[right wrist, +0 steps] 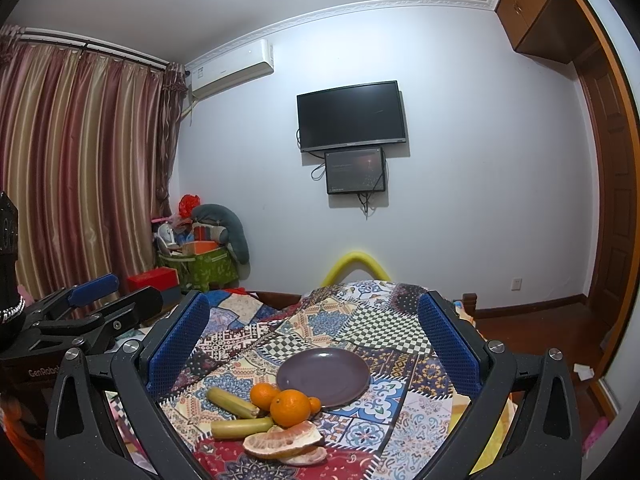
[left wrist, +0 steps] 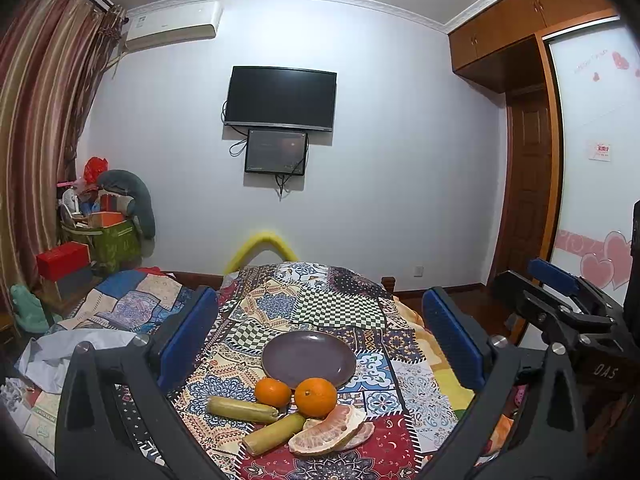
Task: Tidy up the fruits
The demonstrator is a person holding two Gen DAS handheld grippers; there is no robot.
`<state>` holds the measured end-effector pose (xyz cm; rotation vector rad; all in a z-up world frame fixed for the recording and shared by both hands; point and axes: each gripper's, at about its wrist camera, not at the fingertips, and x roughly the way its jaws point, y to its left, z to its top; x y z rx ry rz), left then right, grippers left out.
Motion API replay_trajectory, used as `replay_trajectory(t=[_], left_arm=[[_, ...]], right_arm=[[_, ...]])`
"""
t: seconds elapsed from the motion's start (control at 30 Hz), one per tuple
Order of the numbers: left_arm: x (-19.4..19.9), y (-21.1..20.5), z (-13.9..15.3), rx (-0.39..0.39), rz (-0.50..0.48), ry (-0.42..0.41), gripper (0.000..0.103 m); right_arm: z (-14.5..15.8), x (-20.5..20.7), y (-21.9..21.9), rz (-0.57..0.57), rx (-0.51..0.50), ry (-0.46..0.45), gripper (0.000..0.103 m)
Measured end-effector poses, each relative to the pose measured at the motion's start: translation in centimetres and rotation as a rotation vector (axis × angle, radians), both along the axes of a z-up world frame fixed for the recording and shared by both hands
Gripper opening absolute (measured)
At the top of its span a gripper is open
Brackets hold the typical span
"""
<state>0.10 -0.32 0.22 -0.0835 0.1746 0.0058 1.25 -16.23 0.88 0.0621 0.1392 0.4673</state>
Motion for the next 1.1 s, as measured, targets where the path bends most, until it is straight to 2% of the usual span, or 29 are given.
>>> replay_trajectory(t=[0.3,0.5,0.67,0.87,1.1], left_arm=[[0.3,0.4,-0.2,0.002,0.004,0.009,0.103],[1.5,1.2,-1.1,0.004,0.009,0.047,0.103],[3.4,2.6,-2.6,-0.013,0.026,0.104,0.103],[5.8,4.2,-4.9,-0.038,0.042,0.177,0.098],[9.2,5.7,-8.6,-0.057,0.047,0.308,0.086]], right_arm=[[-0.2,0.2,0.4,0.001,-0.01,0.015,0.103],[-1.2,1.8,0.9,0.015,-0.024,0.09,0.103],[-3.0,3.4,1.6,0.03,-0.06,0.151,0.103],[-5.0,5.2,2.7,0.037,-0.12,0.216,0.103],[-7.8,7.8,4.4,0.082,-0.179,0.309,0.103]])
